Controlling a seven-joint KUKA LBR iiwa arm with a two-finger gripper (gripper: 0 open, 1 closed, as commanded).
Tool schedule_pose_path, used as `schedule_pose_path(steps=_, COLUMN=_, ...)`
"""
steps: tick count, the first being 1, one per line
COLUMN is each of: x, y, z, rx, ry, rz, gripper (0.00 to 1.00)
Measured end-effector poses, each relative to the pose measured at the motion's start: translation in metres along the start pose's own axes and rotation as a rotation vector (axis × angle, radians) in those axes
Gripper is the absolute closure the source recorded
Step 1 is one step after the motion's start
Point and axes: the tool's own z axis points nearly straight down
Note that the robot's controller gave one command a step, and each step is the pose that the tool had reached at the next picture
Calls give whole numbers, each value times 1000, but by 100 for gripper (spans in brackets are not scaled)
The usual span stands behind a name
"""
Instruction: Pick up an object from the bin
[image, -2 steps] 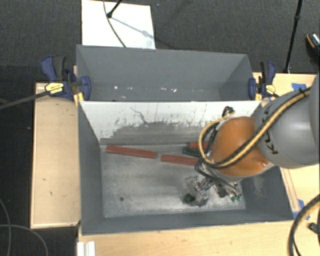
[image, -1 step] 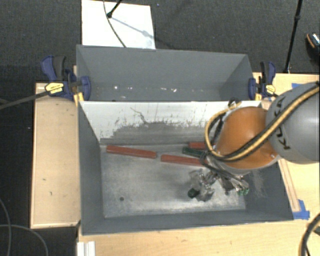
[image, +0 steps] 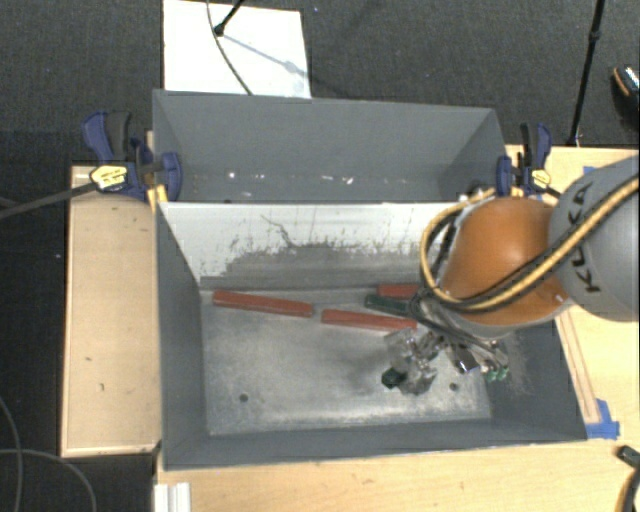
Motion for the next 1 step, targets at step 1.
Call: schedule_pose_path(steps=1, x=-1, y=0, z=-6, rx=0, ry=0, rz=-1, gripper=100)
